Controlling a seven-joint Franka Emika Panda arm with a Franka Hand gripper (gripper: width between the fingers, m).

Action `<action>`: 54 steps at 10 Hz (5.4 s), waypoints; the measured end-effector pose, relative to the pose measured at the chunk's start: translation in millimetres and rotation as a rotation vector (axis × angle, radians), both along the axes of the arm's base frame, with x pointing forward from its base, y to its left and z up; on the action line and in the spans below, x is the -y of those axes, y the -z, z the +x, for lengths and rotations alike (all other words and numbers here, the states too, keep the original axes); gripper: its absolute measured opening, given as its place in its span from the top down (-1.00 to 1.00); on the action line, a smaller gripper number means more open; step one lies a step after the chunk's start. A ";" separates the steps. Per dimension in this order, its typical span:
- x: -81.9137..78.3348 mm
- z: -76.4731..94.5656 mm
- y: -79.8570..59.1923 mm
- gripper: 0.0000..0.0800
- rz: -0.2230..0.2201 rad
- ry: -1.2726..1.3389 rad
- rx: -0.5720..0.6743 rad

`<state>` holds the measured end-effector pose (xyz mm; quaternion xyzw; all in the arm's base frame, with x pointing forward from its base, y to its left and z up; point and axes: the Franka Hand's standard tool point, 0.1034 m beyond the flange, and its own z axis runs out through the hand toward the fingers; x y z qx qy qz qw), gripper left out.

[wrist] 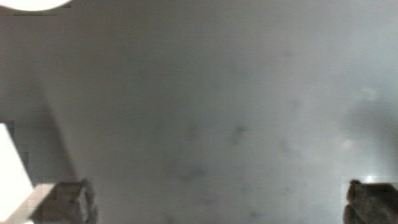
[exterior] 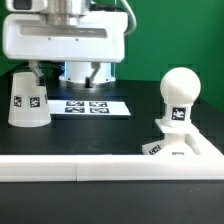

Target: Assemble lamp

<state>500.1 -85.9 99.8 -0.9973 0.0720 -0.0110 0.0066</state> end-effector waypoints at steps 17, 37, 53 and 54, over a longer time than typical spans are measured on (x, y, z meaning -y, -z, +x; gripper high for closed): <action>11.4 -85.3 -4.0 -0.75 0.036 0.038 -0.033; -1.0 -104.5 14.2 0.89 0.038 0.089 -0.039; -127.6 56.1 -87.0 0.89 0.130 0.392 -0.074; -136.7 66.9 -102.1 0.89 0.139 0.402 -0.069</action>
Offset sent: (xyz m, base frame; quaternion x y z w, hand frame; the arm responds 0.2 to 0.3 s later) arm 0.0000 0.0000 0.0000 0.0000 0.0000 0.0000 1.0000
